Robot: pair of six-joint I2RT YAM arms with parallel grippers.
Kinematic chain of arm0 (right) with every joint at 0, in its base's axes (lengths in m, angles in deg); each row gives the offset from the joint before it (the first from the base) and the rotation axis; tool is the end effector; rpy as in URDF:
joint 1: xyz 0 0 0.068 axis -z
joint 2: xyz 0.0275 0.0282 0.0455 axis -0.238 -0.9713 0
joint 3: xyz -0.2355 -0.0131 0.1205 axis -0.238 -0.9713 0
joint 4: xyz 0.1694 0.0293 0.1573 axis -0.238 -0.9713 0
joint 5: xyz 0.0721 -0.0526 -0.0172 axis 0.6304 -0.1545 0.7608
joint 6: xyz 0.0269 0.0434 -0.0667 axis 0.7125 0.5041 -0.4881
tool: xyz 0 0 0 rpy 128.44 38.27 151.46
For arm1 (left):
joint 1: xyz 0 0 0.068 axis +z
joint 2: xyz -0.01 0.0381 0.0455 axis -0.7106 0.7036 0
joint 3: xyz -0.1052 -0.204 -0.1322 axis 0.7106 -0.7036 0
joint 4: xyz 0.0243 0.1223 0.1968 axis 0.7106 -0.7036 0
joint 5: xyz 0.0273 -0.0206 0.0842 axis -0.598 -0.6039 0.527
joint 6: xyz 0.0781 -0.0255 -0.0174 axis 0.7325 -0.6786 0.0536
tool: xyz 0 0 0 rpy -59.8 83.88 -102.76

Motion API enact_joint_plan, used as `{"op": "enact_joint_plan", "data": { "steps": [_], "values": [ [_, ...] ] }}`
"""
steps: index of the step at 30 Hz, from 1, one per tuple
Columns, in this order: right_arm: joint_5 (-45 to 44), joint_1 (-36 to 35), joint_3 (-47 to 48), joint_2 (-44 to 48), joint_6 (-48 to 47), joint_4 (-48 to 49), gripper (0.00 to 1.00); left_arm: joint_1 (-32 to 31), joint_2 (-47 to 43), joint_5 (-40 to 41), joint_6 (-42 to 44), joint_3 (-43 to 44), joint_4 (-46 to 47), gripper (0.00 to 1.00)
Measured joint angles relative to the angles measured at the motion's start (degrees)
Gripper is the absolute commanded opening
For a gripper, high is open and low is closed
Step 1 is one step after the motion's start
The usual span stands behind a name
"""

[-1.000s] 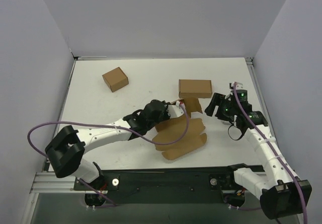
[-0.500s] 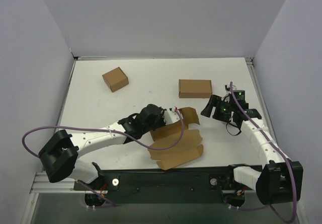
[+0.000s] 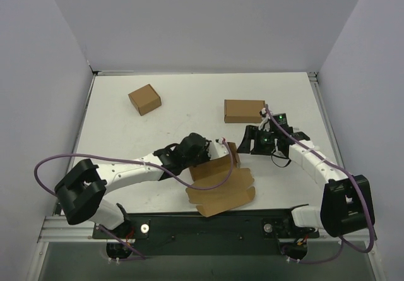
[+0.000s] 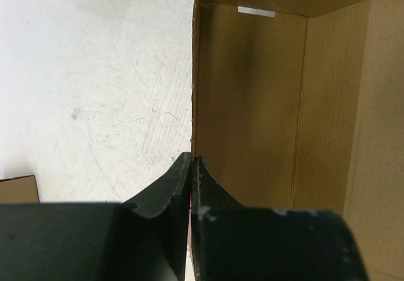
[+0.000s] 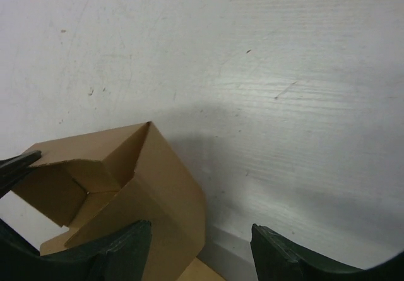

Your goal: Fold the paper box

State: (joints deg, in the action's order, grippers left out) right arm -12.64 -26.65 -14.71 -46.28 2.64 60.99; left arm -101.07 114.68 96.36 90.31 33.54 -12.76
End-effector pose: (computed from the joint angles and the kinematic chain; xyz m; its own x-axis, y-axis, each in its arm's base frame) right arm 0.2559 0.0947 0.2084 -0.7724 0.1029 -0.6267 -0.3272 0.7814 0.5314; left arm 0.1909 -0.2581 0.2098 0.0396 0.7333 -0.6787 0.8043 0.3796 0.4571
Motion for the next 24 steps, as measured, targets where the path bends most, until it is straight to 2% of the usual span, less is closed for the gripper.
{"op": "enact_joint_plan", "data": {
  "steps": [3,17,24],
  "values": [
    [0.6,-2.4,0.0,-0.2,-0.5,0.4,0.64,0.0,1.1,0.1,-0.2,0.0,0.0,0.0],
    [0.8,-4.8,-0.1,-5.9,-0.7,4.8,0.62,-2.0,2.8,1.4,-0.1,0.0,0.0,0.0],
    [-0.5,-6.9,0.0,-7.1,-1.1,5.6,0.53,-2.7,3.6,1.8,-0.1,0.0,0.0,0.0]
  ]
}}
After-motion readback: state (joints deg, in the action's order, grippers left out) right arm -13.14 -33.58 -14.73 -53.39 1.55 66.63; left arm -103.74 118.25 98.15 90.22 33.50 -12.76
